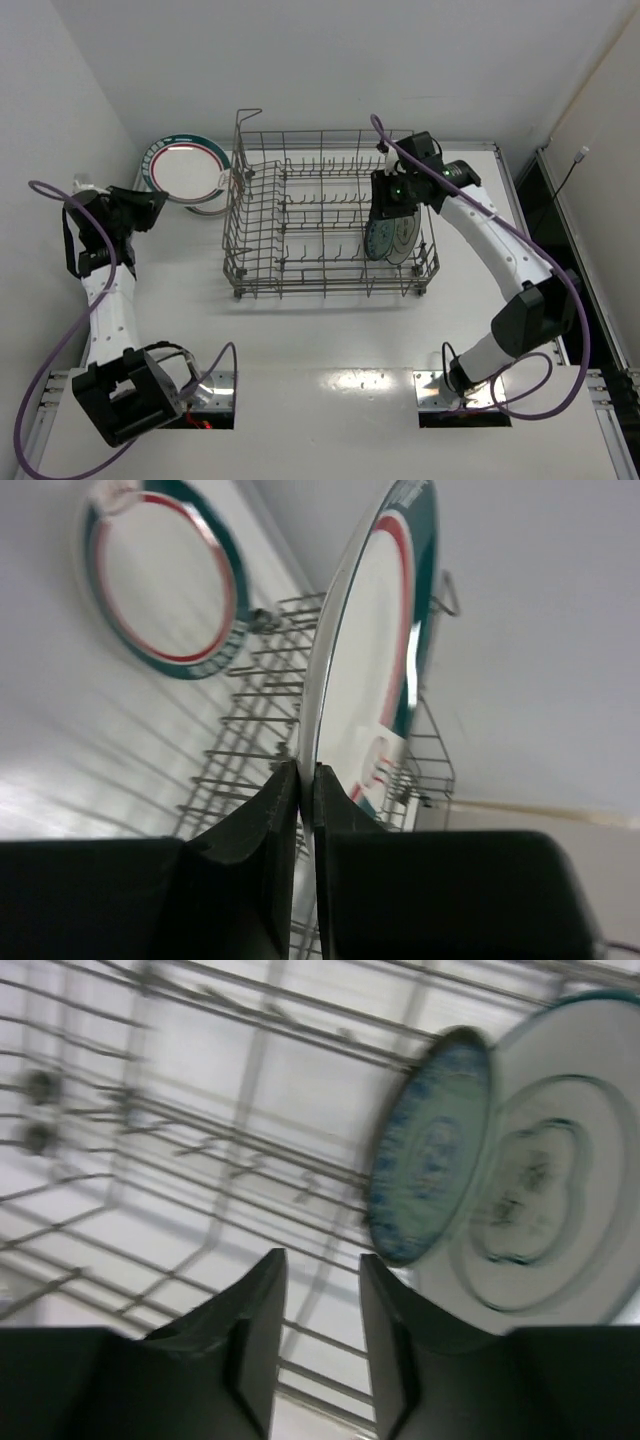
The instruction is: Load the plates into the dish rack
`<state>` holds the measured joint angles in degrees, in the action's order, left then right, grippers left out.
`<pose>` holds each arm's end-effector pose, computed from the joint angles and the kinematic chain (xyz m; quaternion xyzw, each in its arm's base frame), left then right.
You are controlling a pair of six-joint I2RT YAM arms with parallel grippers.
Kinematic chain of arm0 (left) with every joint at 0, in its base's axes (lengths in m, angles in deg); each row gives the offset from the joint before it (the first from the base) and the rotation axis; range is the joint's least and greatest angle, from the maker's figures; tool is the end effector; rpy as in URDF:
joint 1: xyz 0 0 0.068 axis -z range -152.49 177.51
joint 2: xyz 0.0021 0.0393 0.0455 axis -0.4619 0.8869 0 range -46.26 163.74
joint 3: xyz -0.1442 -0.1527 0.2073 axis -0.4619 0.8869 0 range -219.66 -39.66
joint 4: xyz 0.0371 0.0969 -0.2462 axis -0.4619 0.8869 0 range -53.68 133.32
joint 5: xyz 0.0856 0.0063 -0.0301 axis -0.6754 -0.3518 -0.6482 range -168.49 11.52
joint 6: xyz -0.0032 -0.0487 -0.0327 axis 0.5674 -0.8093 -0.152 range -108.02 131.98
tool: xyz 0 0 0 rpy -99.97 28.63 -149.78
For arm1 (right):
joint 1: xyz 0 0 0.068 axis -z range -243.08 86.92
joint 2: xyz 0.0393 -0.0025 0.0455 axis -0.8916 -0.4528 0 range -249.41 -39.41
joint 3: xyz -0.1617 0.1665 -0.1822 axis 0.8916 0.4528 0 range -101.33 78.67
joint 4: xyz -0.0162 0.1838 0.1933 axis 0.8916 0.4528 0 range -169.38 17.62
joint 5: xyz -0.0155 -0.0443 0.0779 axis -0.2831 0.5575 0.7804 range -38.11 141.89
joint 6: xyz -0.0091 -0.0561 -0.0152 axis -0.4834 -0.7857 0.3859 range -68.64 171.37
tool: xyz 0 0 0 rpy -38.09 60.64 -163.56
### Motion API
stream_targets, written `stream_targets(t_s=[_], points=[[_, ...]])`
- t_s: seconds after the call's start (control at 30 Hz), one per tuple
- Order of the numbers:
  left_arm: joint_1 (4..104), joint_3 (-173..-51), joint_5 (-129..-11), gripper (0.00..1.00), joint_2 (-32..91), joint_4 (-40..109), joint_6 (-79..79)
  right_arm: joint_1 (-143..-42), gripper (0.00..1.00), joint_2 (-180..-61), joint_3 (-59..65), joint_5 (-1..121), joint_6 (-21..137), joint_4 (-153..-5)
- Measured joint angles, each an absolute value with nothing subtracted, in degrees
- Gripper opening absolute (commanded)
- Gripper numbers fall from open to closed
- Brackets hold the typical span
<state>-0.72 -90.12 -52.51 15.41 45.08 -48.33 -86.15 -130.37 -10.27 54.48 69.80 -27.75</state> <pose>0.2268 0.1005 0.3378 -0.4647 0.6614 -0.3314 0.4865 0.3184 0.1378 0.3576 -0.0455 0.9488 0.1307 0.2840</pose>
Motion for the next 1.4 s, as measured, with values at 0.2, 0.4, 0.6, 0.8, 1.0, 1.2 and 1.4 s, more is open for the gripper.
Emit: stream_targets(t_s=[0.2, 0.4, 0.6, 0.8, 1.0, 1.2, 1.4], points=[[7.8, -90.0, -53.6, 0.01, 14.0, 38.9, -50.9, -80.0, 0.64, -124.7, 3.9, 79.5, 80.0, -46.5], [12.5, -90.4, -56.8, 0.01, 13.8, 38.3, -50.3, -77.9, 0.65, -124.0, 12.7, 96.6, 96.2, -71.0], [13.7, -97.4, -61.2, 0.01, 13.8, 47.4, -43.3, -78.3, 0.65, -124.2, 12.8, 102.5, 102.8, -81.8], [13.0, -102.2, -67.4, 0.01, 12.8, 53.4, -37.3, -78.3, 0.65, -124.7, 12.8, 104.9, 104.4, -83.9], [12.9, -106.1, -71.8, 0.01, 12.5, 57.7, -33.6, -78.3, 0.65, -125.4, 12.8, 106.1, 104.6, -84.1], [13.2, -106.7, -66.5, 0.01, 12.4, 54.4, -35.3, -78.3, 0.65, -126.2, 12.8, 106.6, 105.5, -86.7], [17.1, -100.8, -55.4, 0.01, 12.2, 40.4, -44.0, -78.3, 0.65, -126.7, 12.8, 107.5, 108.0, -91.3]])
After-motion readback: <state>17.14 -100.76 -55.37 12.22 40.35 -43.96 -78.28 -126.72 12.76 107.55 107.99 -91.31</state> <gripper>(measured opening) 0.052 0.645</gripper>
